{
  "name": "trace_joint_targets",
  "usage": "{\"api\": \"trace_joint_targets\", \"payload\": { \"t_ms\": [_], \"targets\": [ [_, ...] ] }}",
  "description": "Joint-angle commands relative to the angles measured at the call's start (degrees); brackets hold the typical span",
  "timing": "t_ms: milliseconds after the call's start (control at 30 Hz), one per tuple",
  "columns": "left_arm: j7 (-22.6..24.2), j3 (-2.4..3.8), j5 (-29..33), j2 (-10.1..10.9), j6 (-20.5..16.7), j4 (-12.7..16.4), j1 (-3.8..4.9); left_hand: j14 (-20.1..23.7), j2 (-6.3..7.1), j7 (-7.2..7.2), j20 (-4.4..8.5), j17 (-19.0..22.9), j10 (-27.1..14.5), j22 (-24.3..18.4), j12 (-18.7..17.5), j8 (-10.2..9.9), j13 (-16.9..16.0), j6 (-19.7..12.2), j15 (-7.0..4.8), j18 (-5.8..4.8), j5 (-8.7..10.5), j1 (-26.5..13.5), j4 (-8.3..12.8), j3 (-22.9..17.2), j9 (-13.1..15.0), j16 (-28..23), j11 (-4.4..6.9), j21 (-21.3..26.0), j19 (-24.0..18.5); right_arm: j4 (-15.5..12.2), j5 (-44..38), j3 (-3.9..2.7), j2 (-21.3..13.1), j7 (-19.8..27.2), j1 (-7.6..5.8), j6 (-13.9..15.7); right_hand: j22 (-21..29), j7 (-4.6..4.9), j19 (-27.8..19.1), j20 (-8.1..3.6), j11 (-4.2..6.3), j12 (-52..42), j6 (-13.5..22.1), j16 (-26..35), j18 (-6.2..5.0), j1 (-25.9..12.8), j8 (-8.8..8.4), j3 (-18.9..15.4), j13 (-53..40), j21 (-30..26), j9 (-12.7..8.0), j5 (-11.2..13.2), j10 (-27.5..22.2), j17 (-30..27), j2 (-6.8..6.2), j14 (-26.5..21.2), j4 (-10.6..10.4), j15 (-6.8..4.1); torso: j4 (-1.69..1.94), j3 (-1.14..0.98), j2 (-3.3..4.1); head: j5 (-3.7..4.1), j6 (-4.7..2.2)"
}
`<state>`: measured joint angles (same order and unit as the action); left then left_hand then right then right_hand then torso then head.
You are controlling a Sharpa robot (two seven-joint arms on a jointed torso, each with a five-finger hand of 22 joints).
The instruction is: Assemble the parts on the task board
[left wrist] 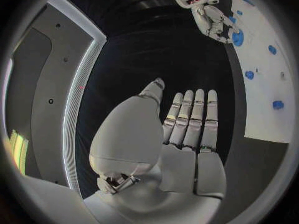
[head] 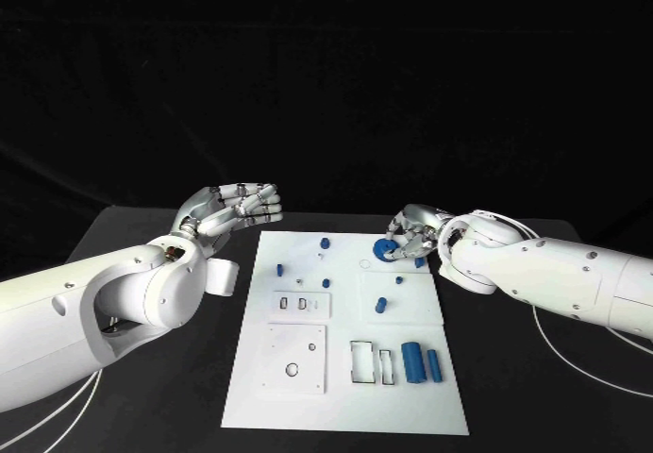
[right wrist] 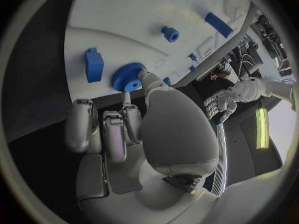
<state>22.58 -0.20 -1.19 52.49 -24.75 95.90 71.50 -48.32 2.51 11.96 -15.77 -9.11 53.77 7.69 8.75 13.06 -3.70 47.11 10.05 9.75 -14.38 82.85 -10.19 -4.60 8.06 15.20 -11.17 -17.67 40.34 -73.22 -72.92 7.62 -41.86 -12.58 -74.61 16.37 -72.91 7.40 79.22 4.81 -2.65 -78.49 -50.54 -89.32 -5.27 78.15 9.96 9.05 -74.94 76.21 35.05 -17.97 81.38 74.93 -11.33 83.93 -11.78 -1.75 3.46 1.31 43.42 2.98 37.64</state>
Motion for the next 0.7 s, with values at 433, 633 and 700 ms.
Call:
{"api": "trace_joint_targets", "payload": {
  "t_ms": [433, 633, 700],
  "targets": [
    [0.21, 0.05, 0.18, -0.25, 1.06, -0.08, 0.07, 0.41, 0.49, 1.28, -0.18, 0.08, 0.06, -0.09, -0.27, -0.19, 0.06, -0.05, -0.12, 0.46, 0.33, 0.05, 0.05, -0.12, -0.09, -0.25, -0.39, 0.41, 0.25, -0.08, -3.15, 0.15, 0.26, -1.50, 0.48, 2.50, -1.27, -1.21, 0.94, -0.52, 0.99, -3.67, -5.15, -0.41, 0.98, 1.50, 0.42, 7.32, -6.74, 0.79, -0.22, 0.96, 2.51, 13.95, 0.43, 5.83, -1.80, -0.28, -0.04, -0.02, -0.03, 0.04, 0.23],
    [0.17, 0.05, 0.18, -0.28, 1.09, -0.18, 0.07, 0.42, 0.47, 1.29, -0.18, 0.09, 0.07, -0.12, -0.34, -0.19, 0.06, -0.05, -0.11, 0.46, 0.34, 0.05, 0.05, -0.13, -0.09, -0.30, -0.40, 0.45, 0.24, -1.57, -8.16, 0.15, -0.14, -1.76, 0.55, 6.36, -2.26, -2.10, 1.50, -1.25, 1.79, -4.95, -7.89, -0.52, 1.20, 1.83, 0.85, 12.94, -7.99, 1.37, -0.01, 1.64, 3.55, 14.38, -0.99, 5.93, -1.13, -1.02, 0.03, -0.01, -0.09, 0.13, 0.14],
    [0.15, 0.05, 0.18, -0.28, 1.09, -0.21, 0.07, 0.42, 0.46, 1.29, -0.18, 0.09, 0.07, -0.14, -0.36, -0.20, 0.05, -0.05, -0.11, 0.46, 0.35, 0.05, 0.06, -0.13, -0.09, -0.32, -0.40, 0.46, 0.24, -2.17, -9.20, 0.14, -0.31, -1.62, 0.56, 7.41, -2.38, -2.17, 1.55, -1.32, 1.86, -5.13, -8.13, -0.54, 1.22, 1.82, 0.86, 13.75, -8.19, 1.42, 0.04, 1.65, 3.70, 14.48, -1.20, 5.94, -0.91, -1.08, 0.02, 0.00, -0.08, 0.13, 0.05]
  ]
}}
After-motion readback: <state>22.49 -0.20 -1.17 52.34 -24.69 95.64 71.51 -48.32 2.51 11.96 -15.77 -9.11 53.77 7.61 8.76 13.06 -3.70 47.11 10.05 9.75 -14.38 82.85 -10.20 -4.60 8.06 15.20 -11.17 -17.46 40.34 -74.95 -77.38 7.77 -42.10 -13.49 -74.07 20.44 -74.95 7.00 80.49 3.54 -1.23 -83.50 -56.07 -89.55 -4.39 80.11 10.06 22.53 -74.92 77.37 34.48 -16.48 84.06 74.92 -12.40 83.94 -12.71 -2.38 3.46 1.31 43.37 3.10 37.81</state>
